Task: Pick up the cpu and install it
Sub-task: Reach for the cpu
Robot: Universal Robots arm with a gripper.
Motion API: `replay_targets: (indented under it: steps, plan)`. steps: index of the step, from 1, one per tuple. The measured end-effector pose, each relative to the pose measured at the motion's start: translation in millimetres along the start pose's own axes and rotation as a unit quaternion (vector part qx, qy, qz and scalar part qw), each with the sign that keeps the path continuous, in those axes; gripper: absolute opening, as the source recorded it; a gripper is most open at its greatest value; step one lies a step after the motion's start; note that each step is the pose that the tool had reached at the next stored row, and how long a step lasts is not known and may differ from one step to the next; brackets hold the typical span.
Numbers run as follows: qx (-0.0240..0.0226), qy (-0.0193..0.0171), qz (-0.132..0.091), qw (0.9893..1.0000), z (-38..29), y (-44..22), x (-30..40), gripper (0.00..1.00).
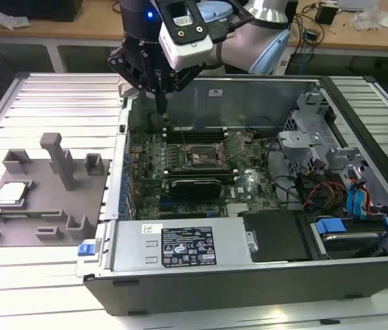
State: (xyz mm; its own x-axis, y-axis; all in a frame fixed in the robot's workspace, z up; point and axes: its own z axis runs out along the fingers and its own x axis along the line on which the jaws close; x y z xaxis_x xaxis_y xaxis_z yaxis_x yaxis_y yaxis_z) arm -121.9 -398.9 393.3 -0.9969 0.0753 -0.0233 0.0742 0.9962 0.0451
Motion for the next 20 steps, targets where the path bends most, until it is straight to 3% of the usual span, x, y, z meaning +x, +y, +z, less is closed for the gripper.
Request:
replay_targets:
  steps: [12, 16, 20]
  plan:
    - [0.0, 0.0, 0.0, 1.0, -0.1, -0.2, 2.3, 0.11]
    - [0.0, 0.0, 0.0, 1.0, -0.2, -0.5, 7.1, 0.11]
    - [0.0, 0.0, 0.0, 1.0, -0.6, -1.6, 21.6, 0.11]
